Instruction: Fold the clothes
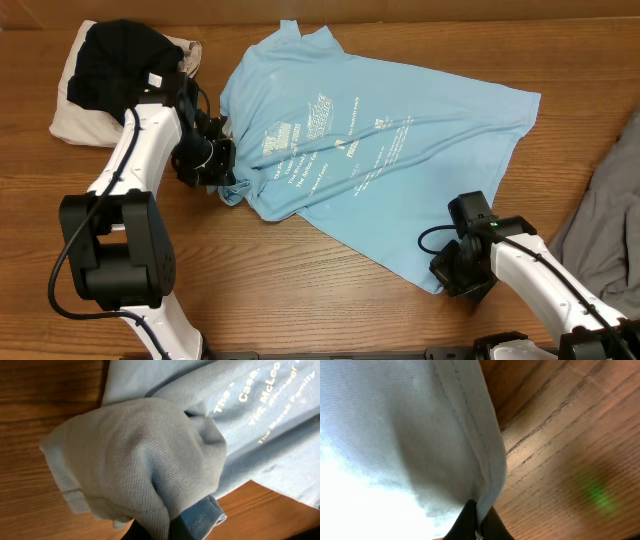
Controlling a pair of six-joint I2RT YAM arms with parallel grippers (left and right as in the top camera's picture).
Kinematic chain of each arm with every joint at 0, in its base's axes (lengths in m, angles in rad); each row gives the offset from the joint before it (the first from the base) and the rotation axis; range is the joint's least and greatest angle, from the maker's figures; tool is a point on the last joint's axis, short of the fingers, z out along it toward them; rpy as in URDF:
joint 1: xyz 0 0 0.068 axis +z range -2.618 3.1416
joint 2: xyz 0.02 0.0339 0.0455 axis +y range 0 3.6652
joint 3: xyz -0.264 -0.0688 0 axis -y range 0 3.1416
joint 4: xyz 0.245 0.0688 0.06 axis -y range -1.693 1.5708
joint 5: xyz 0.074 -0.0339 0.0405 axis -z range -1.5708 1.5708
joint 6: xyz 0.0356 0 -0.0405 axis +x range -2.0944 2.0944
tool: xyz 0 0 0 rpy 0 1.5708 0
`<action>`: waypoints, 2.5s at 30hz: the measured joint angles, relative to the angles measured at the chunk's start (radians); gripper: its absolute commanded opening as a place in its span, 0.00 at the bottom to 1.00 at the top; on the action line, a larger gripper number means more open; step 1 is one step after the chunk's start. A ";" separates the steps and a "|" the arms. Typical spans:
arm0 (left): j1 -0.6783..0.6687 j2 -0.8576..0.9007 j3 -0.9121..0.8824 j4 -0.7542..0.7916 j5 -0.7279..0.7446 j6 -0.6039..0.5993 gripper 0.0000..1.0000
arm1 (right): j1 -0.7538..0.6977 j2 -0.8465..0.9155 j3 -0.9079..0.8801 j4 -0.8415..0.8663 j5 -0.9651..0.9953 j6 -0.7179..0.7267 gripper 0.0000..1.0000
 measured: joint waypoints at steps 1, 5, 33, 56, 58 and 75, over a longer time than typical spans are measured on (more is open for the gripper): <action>0.000 0.000 0.013 -0.016 0.000 0.000 0.04 | 0.000 0.000 0.013 -0.020 0.002 -0.011 0.04; 0.006 0.000 0.139 -0.117 0.000 0.000 0.04 | -0.026 -0.002 0.143 -0.153 0.005 -0.068 0.04; 0.005 -0.220 0.657 -0.436 -0.062 0.033 0.04 | -0.415 -0.213 0.724 -0.652 0.014 -0.449 0.04; -0.035 0.193 0.650 -0.166 -0.144 0.033 0.04 | -0.415 0.101 0.592 -0.233 0.031 -0.493 0.04; -0.041 0.228 0.650 -0.135 -0.144 0.033 0.04 | -0.415 0.155 0.592 -0.201 0.032 -0.493 0.04; -0.146 0.379 0.650 0.089 -0.178 0.033 0.11 | -0.415 0.430 0.589 0.027 0.033 -0.494 0.04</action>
